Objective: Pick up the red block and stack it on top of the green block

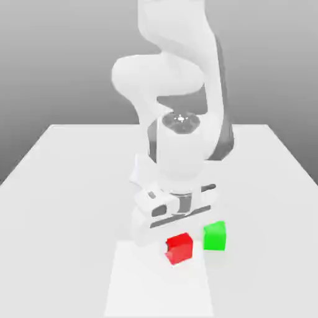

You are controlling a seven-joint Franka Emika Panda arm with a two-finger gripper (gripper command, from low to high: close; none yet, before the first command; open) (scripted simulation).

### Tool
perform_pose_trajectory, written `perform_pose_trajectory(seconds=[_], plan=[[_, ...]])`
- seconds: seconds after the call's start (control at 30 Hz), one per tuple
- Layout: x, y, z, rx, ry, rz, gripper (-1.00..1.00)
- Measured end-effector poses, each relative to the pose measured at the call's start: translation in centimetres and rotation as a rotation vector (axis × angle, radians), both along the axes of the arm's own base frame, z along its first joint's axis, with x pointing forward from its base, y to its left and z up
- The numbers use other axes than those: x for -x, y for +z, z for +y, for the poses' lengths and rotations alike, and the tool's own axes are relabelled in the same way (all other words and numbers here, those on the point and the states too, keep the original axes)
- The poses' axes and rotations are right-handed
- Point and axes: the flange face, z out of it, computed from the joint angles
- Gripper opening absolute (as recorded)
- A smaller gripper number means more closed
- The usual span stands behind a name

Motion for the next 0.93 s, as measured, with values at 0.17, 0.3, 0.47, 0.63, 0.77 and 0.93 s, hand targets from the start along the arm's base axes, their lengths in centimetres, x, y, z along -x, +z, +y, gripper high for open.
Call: perform_pose_trajectory(seconds=[0.17,0.3,0.47,0.63,0.77,0.93], plan=[[1.0,3.9,1.9,-0.002,0.113,0.001,-1.00],[3.7,6.0,6.5,-0.003,0.437,0.001,-1.00],[5.8,5.1,9.3,-0.001,0.655,0.001,-1.00],[5.9,1.1,9.3,-0.001,0.662,0.001,-1.00],[6.0,0.6,9.3,-0.001,0.662,0.001,1.00],[5.9,1.2,9.3,-0.001,0.664,0.000,1.00]])
